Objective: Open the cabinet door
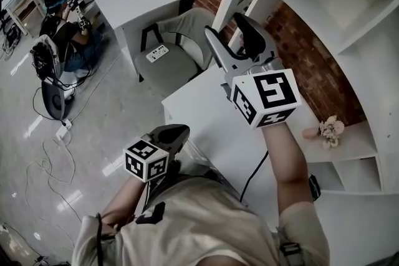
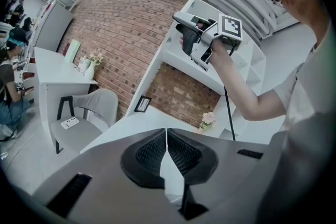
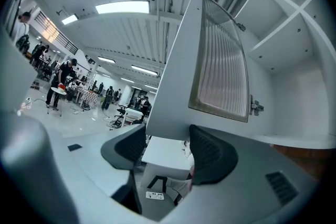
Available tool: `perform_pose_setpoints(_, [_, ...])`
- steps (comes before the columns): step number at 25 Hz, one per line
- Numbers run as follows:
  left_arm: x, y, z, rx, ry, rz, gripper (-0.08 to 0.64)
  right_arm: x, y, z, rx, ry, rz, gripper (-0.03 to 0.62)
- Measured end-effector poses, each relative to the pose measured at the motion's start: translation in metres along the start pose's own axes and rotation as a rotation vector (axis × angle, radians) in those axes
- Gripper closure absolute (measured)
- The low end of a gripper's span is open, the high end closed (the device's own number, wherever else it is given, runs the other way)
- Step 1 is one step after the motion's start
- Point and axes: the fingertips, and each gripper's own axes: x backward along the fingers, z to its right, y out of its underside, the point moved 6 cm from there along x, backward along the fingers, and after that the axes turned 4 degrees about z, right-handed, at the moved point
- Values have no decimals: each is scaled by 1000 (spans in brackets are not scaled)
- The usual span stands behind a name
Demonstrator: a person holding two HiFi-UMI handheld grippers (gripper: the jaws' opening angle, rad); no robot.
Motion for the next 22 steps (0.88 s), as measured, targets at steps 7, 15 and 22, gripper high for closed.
perform_pose_setpoints(7, [24,0,-24,29,-58,23,537,-25,-1,-11,6,37,14,319])
perform_pose_setpoints(15, [42,-4,-50,43,-97,34,537,-60,1,-16,-1,59,5,322])
perform_pose_setpoints(22, [51,-6,-67,54,-110,38,537,-74,4,-18,5,87,6,322])
